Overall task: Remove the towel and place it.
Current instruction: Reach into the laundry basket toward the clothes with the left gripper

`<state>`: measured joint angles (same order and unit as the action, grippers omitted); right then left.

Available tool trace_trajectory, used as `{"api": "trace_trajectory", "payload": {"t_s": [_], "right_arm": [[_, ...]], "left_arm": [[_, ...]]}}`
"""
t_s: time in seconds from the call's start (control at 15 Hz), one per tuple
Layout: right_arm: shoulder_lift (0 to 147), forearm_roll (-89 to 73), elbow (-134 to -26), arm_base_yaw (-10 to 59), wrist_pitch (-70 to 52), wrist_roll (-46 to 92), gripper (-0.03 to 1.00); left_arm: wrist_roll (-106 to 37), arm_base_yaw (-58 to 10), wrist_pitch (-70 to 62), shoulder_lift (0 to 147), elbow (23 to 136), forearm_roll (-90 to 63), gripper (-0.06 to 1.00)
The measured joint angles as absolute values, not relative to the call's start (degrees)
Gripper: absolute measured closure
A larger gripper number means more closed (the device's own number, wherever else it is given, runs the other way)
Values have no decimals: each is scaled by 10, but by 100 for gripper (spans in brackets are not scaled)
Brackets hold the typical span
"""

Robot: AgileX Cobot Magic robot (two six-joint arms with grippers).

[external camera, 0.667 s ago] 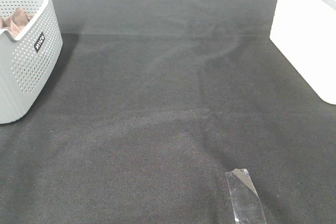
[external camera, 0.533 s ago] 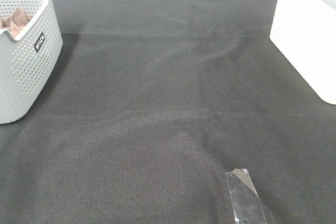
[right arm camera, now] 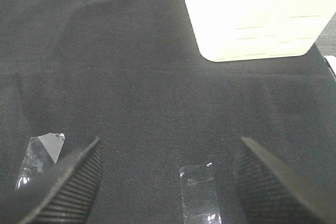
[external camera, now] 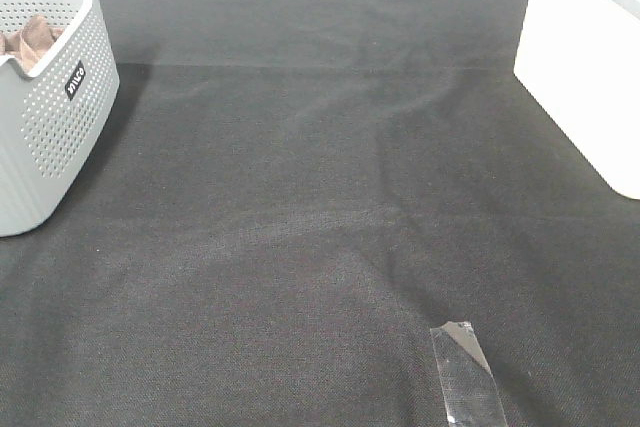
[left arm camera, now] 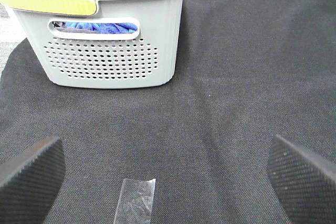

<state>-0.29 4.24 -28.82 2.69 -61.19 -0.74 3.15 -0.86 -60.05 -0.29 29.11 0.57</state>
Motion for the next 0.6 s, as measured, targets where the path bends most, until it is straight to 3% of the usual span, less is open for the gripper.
{"api": "trace_trajectory", "payload": {"t_s": [0.6], "right_arm": [[-3,42,-288,27,-612,-7,28]], "left_arm": [[22,-9,-600,-3,291,0,-5]]}}
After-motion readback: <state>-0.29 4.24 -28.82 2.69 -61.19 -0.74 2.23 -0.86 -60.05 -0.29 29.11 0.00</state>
